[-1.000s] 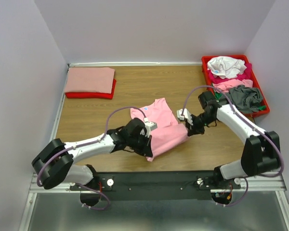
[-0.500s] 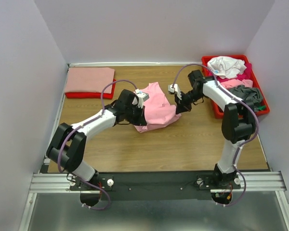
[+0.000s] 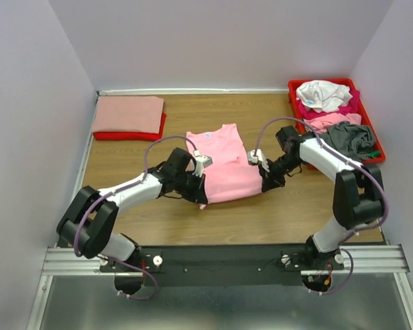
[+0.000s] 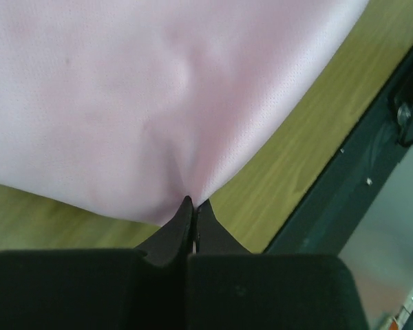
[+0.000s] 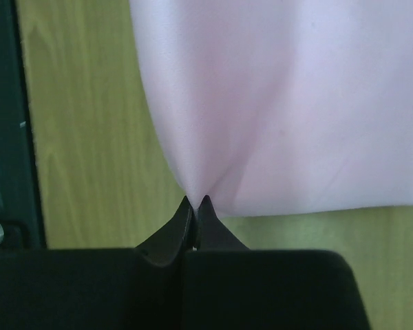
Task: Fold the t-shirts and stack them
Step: Fold the tshirt
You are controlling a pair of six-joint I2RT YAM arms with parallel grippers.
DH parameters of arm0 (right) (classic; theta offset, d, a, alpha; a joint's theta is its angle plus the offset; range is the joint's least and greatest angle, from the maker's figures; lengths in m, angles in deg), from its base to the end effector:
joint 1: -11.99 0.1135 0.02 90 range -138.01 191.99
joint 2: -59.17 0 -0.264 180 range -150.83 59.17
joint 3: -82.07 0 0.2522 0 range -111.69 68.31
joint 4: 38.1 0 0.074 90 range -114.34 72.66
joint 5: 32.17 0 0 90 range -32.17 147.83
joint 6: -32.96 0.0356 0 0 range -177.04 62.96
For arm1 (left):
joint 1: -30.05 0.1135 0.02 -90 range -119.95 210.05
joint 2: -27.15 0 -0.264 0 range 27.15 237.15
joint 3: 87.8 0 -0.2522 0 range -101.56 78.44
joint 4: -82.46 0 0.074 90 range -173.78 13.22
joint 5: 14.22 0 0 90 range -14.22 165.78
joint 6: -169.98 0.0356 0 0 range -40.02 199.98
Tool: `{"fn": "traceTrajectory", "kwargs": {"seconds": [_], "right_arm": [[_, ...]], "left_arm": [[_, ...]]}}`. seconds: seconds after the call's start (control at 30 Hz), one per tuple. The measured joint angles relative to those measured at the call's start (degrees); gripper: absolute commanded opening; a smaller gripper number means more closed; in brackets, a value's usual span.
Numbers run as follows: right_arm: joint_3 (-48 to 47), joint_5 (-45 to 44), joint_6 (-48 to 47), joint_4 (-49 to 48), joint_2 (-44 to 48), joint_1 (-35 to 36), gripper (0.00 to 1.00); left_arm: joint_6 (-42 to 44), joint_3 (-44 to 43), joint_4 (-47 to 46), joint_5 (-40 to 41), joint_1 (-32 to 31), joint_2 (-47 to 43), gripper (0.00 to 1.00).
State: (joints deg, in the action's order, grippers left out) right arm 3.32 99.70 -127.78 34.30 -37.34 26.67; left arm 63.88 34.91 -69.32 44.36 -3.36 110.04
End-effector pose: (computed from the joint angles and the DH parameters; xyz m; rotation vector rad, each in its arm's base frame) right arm 0.2743 0.0964 0.1984 -1.8022 1.9544 0.8995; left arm 0.2205 -0.1677 0.1822 0.6296 2.5433 -1.0233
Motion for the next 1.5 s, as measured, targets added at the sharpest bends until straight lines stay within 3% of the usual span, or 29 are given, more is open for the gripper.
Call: {"fn": "traceTrajectory", "kwargs": {"seconds": [0.07,0.3,0.43,0.57,0.63,0.7,0.87,0.93,1.07,1.5], "right_arm": [[3.4,-0.3,-1.6,1.5,4.5,0.1,0.0],[13.3,-3.0,-8.1,9.3,22.3,0.1,0.01],[13.6,-4.3,-9.8,14.3,29.4,0.2,0.0],[7.6,-4.5,-9.0,16.4,31.3,0.2,0.0],[2.7,-3.9,-7.5,14.8,29.0,0.2,0.0],[-5.3,-2.6,-4.5,11.2,22.1,0.3,0.0],[-27.6,1.7,4.3,-1.6,-8.4,0.3,0.0],[-33.6,2.2,7.5,-5.0,-19.3,0.3,0.0],[-38.9,1.8,12.6,-6.8,-31.6,0.2,0.0],[-38.6,1.3,20.9,-10.9,-33.7,0.3,0.01]], "left_arm": [[-1.9,2.2,-1.1,-0.7,-2.1,-1.2,0.0],[-12.0,6.1,-4.4,-0.7,-19.6,-4.3,0.0],[-16.2,6.3,-3.7,0.0,-23.4,-9.8,0.0],[-16.5,-0.6,3.8,5.6,-23.4,-15.1,0.0],[-14.8,-4.8,5.5,8.4,-20.5,-15.6,0.0],[-12.0,-8.4,4.9,11.0,-12.3,-14.9,0.0],[-6.7,-9.5,-4.3,12.7,5.5,-4.5,0.0],[-5.1,-11.5,-5.8,11.4,7.9,3.4,0.0],[-1.8,-15.6,-7.4,8.3,8.5,19.8,0.0],[1.9,-17.9,-8.2,5.9,9.8,22.1,0.0]]}}
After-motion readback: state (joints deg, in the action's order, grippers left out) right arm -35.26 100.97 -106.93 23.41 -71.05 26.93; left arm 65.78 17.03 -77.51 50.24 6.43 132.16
